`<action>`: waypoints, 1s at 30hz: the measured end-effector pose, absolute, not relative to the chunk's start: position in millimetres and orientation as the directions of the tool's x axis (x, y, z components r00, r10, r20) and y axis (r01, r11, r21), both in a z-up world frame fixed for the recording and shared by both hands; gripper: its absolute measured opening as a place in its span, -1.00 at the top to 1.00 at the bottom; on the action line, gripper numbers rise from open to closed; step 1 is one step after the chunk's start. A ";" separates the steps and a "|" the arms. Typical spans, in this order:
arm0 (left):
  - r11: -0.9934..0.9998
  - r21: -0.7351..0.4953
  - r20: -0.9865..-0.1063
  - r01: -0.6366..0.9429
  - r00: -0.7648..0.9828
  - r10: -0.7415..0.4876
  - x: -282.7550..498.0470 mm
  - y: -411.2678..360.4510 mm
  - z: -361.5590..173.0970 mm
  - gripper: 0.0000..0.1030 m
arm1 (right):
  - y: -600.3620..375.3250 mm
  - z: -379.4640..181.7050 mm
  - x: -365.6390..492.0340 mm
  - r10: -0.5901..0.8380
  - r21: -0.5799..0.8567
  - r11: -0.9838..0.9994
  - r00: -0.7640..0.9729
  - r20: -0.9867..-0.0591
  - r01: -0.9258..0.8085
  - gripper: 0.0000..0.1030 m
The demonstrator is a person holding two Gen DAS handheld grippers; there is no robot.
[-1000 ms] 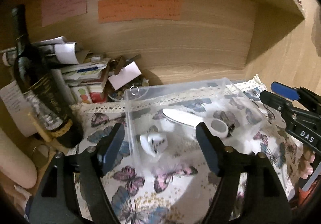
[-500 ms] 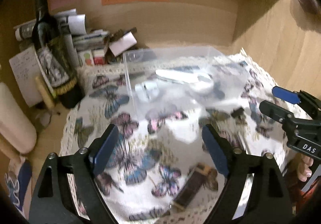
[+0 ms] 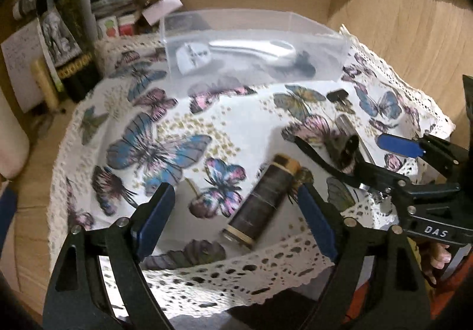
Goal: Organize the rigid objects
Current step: 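Grasp the dark thread spool with the left gripper while the right grasps the silver rod, then carry the spool and rod into the clear box and open both grippers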
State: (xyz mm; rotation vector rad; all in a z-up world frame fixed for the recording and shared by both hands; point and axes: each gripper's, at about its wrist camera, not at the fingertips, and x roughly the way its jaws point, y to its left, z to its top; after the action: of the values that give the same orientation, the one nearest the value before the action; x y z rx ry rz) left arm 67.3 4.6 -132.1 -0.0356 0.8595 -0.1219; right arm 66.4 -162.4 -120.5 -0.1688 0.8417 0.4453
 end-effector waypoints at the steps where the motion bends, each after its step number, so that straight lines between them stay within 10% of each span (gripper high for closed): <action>1: 0.991 -0.088 -0.760 0.098 0.636 -0.131 68.3 3.1 -134.4 -0.66 | -163.8 -121.2 67.3 0.318 0.036 0.895 0.577 -0.753 -0.445 -0.16; 8: 0.992 -0.059 -0.749 0.109 0.652 -0.116 71.0 -5.0 -136.5 -0.34 | -170.7 -121.1 73.2 0.298 0.012 0.900 0.593 -0.748 -0.436 0.73; 13: 0.987 -0.063 -0.732 0.150 0.665 -0.148 68.6 -8.6 -135.2 0.53 | -174.7 -119.4 76.7 0.303 0.030 0.908 0.604 -0.737 -0.418 0.73; 30: 0.997 -0.046 -0.635 0.064 0.769 -0.078 79.9 9.2 -88.2 0.56 | -193.0 -46.2 103.0 0.311 0.028 0.932 0.759 -0.571 -0.361 0.73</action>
State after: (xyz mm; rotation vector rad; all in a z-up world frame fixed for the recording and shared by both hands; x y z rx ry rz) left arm 79.9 9.2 -88.2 -0.0225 0.6896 -0.0770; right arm 103.0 -193.0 -46.2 -0.0854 0.6064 0.3665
